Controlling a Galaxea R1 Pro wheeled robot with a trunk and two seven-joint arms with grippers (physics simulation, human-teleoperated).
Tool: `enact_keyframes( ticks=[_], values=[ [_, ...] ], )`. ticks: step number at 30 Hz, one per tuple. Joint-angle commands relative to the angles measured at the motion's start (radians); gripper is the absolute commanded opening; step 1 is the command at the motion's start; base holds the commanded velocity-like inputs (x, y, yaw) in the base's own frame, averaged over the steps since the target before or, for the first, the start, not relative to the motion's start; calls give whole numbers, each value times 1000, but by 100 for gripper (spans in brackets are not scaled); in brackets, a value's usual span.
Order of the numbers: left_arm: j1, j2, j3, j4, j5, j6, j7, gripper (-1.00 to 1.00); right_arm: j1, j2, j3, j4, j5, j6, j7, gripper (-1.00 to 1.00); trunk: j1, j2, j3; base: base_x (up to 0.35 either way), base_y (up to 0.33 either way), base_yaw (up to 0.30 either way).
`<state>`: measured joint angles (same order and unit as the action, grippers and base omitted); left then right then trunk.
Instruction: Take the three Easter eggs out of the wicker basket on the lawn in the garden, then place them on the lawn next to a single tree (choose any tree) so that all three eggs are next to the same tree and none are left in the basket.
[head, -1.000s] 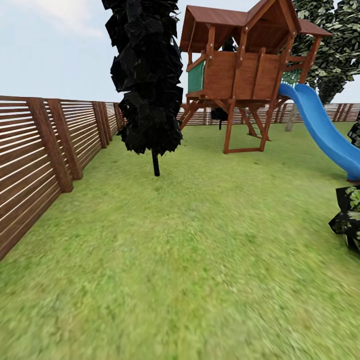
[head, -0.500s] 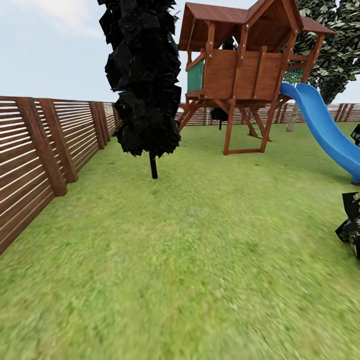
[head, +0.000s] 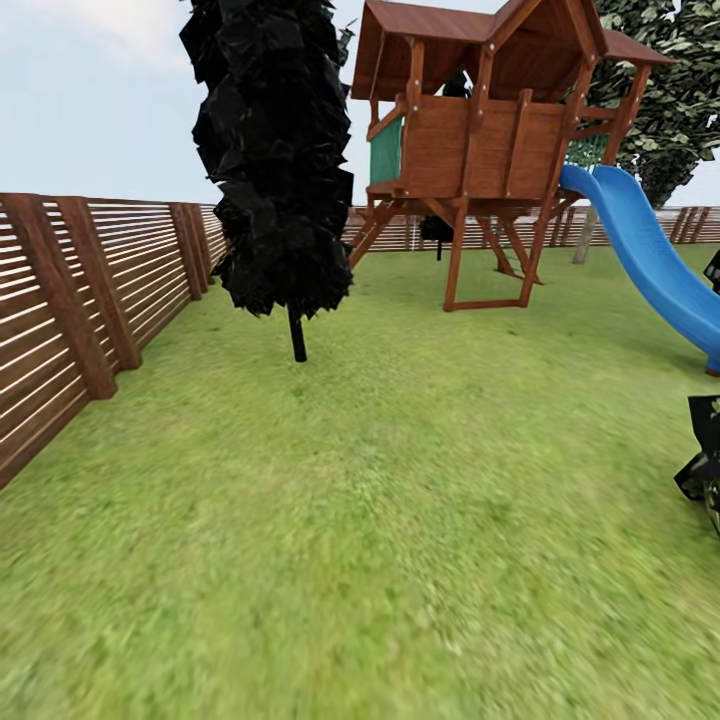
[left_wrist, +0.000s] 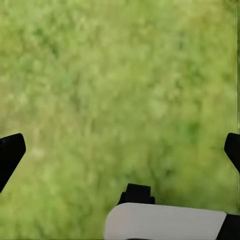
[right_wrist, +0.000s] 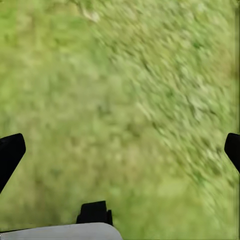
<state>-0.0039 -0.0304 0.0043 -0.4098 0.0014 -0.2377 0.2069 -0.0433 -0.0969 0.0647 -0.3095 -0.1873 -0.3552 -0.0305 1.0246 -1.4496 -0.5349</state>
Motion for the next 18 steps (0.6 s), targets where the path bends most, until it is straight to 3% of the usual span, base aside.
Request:
enact_keyframes(
  ticks=[1,18],
  values=[
    [-1,-1,0,0,0,-3,3,100,-1,0,8,0,-8,-3,-2,100,0,0,-1,277,-228,0],
    [-1,0,0,0,0,-3,3,100,-1,-1,2,-9,-13,-8,-6,100,0,0,-1,278,-225,0]
  ],
)
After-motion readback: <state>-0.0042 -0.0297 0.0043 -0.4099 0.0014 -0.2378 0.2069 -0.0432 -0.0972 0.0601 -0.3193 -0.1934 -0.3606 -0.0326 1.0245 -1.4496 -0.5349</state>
